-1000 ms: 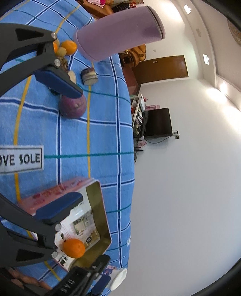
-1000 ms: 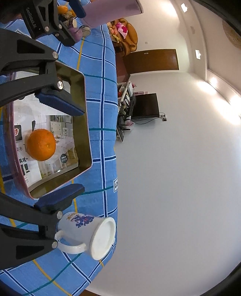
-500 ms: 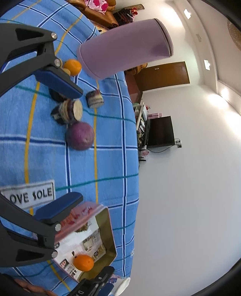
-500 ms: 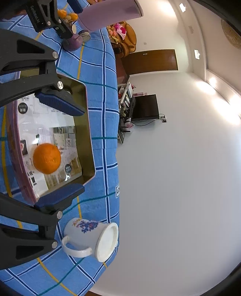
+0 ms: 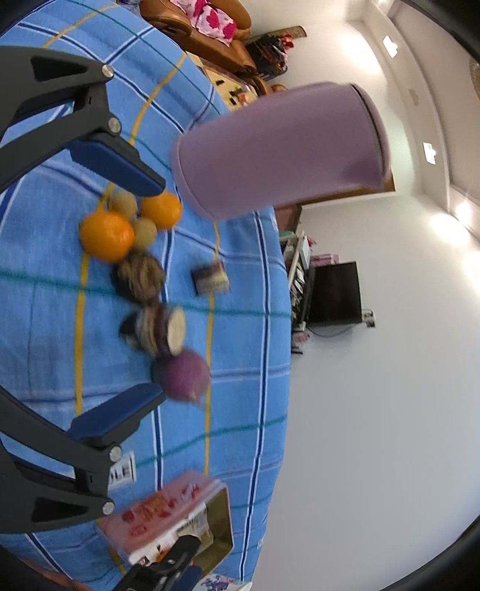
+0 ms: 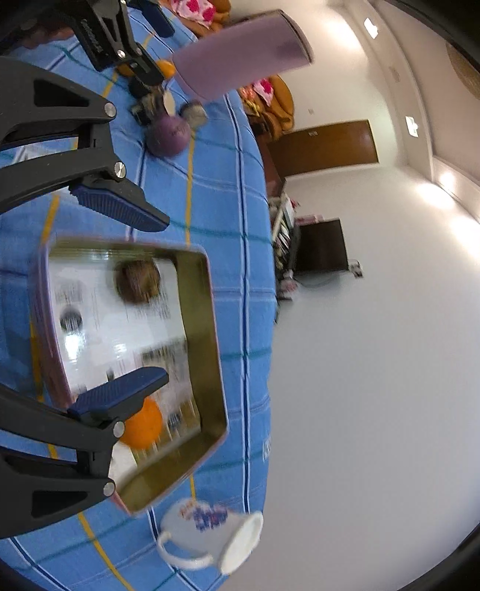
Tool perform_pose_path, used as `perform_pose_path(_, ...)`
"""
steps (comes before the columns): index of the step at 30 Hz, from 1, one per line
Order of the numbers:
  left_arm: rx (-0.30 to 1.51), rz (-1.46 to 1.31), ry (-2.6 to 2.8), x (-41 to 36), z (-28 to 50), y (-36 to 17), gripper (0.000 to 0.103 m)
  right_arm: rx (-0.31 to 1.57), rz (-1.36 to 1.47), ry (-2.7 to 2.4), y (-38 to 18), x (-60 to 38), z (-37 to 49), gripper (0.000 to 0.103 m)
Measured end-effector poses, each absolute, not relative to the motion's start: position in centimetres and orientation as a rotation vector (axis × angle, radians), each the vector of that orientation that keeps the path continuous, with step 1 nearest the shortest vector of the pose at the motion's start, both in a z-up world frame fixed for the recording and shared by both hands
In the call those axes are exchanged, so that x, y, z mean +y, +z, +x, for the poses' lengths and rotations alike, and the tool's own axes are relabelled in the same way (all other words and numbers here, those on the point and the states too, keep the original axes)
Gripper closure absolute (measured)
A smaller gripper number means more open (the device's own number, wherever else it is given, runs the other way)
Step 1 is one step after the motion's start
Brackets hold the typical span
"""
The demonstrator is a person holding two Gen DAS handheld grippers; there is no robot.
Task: Organize fruits
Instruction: 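Withdraw both grippers from the tin back toward the fruit pile, then grasp another orange with the right gripper while the left gripper grasps a small round fruit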
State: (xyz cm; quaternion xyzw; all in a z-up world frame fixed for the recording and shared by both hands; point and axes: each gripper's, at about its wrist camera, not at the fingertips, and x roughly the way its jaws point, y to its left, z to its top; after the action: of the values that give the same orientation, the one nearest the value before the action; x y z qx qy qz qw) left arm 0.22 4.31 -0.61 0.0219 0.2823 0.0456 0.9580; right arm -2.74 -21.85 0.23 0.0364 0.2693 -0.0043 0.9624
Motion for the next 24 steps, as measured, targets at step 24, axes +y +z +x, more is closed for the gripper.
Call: perform_pose_path(24, 0.619, -0.107, 0.346, 21.0, 1.9, -1.6, 0.0, 0.729, -0.041, 0.429, -1.9, -3.0, -1.4, 0.026)
